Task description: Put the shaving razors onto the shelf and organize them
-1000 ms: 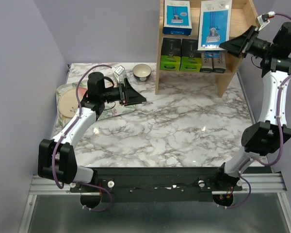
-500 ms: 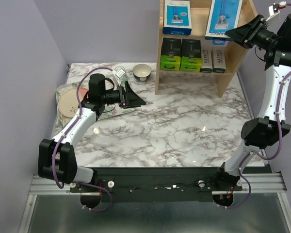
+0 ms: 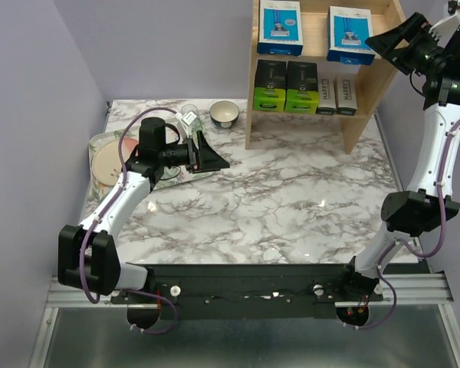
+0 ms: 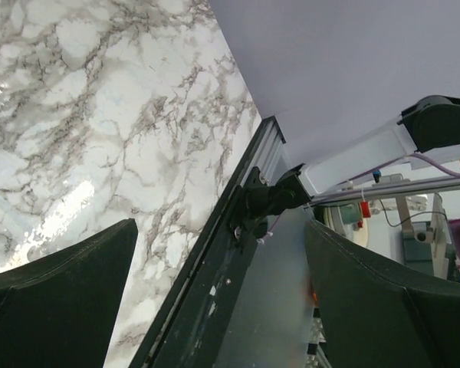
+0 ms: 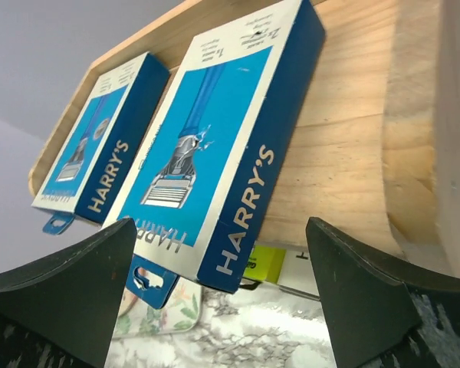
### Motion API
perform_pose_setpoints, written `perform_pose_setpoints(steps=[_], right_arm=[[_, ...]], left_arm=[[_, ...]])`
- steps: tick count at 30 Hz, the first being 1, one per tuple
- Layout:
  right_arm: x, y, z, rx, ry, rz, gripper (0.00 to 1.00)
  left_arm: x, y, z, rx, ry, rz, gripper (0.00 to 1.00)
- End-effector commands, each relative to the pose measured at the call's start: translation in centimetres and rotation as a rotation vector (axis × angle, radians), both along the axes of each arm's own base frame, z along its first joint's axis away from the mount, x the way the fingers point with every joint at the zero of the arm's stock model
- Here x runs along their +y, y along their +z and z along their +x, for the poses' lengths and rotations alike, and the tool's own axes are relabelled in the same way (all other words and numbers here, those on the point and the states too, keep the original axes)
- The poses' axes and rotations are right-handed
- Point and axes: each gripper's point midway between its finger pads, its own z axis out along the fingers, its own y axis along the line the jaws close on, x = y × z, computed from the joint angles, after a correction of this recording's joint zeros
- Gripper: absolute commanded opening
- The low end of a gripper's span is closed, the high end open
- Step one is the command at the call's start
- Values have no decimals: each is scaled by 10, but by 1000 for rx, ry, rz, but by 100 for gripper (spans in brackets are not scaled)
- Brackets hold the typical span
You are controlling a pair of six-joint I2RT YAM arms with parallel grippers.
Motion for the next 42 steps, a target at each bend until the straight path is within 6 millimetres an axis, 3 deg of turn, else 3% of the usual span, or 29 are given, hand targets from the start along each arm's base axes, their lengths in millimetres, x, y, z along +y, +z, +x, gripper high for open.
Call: perform_pose_setpoints(steps=[1,3,4,5,6,7,8,9,10,12,13,15,16,18,19,20,22,23,25,28,29,33,34,35,37,38,39,40,42], right_arm=[[-21,25,-27,-53,-176,-89,100],[-20,28,-36,-70,-189,-107,100],[-18,34,-45,-84,-194,-117,100],[-17,26,-48,-72,-190,-123,100],[-17,30,-49,-112,-190,-139,100],[-15,32,-52,-149,-189,-144,100],[-11,14,-64,-147,-184,-139,100],[-9,34,-68,-278,-189,-170,100],[-4,36,-78,-328,-176,-186,100],[5,30,-91,-375,-146,-202,100],[5,24,-91,-362,-142,-195,98],[3,11,-92,-332,-159,-182,95],[1,14,-93,-360,-177,-187,89],[-3,17,-94,-405,-208,-195,80],[-4,13,-94,-407,-218,-192,70],[-5,12,-94,-419,-224,-192,65],[-5,18,-93,-458,-227,-195,51],[-7,17,-92,-462,-237,-193,49],[-11,19,-89,-475,-256,-187,47],[-8,15,-84,-449,-233,-126,45],[0,9,-82,-428,-181,-101,46],[11,-1,-72,-289,-137,123,48],[12,-9,-68,-226,-150,186,48],[15,-11,-65,-210,-157,215,48],[18,-14,-56,-159,-143,291,55],[20,-15,-53,-142,-132,315,58],[21,-15,-50,-130,-129,335,60],[21,-16,-46,-102,-130,372,63],[24,-14,-42,-94,-117,394,63]], left_arm=[[-5,57,24,-228,68,47,99],[-19,71,37,-351,76,129,98],[-25,116,44,-480,94,120,99],[-33,125,54,-533,114,145,99],[-52,137,49,-638,82,175,99],[-54,180,58,-760,164,178,99],[-68,185,66,-810,174,202,99],[-76,196,69,-854,201,216,99],[-88,228,65,-952,251,209,99],[-107,231,76,-994,263,233,98],[-112,250,75,-1036,288,206,95],[-137,240,85,-1037,279,207,79],[-142,254,88,-1056,305,174,56],[-158,241,109,-997,357,159,23],[-160,256,114,-1015,411,134,1],[-173,239,128,-1011,422,162,0],[-186,255,129,-1064,453,116,0],[-200,241,136,-1072,440,130,0],[-212,253,133,-1121,477,102,0],[-224,248,143,-1136,561,115,0],[-231,236,149,-1129,570,142,0],[-232,233,149,-1125,595,145,0],[-236,210,151,-1112,562,190,4],[-227,223,140,-1131,554,166,12],[-218,220,134,-1153,538,146,28],[-219,185,134,-1136,471,195,39],[-208,197,125,-1143,476,184,42],[-204,170,125,-1131,442,251,44],[-189,165,121,-1124,427,279,46]])
